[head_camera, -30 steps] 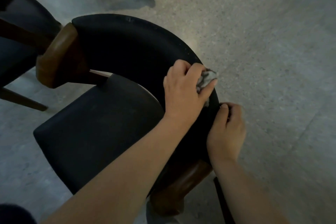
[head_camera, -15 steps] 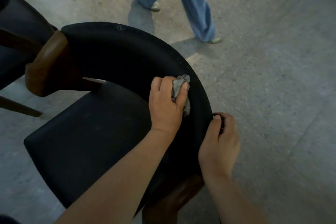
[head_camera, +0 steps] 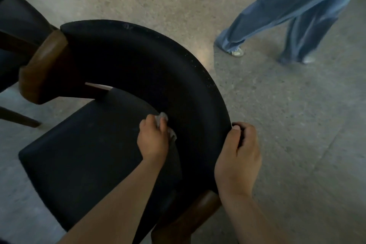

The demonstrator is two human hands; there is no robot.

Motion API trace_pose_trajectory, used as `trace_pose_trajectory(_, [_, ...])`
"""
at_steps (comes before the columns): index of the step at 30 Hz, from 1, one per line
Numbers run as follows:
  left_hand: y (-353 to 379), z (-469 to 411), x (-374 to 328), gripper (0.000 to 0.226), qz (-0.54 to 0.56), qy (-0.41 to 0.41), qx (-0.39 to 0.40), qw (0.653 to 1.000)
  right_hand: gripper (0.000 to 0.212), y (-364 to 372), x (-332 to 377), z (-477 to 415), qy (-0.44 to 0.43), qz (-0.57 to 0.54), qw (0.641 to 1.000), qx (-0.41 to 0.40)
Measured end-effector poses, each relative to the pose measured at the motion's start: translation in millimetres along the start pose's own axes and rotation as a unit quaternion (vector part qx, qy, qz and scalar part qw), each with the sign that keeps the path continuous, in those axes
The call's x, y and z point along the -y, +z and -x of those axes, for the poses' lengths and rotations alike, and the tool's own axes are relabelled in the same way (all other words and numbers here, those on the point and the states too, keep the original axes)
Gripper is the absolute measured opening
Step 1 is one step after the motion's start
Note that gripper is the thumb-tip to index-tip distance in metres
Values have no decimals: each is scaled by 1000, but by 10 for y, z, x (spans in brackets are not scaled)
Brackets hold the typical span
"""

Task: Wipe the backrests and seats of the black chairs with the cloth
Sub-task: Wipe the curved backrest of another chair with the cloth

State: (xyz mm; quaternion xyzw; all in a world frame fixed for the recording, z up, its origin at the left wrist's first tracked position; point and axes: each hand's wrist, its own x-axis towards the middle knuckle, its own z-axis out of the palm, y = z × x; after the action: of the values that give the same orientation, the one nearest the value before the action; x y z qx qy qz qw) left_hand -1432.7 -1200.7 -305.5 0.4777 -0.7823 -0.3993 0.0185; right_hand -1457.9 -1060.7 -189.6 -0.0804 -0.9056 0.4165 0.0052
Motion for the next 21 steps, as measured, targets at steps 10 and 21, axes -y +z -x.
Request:
trace_pose_trajectory(10, [85,110,-227,31,142,57,0,988,26,24,-44,17,-22,9,1000,-19])
trace_pose_trajectory(21, [-330,80,-433,26,156,112,19,981,20,-10,13,30,-8,36,999,-20])
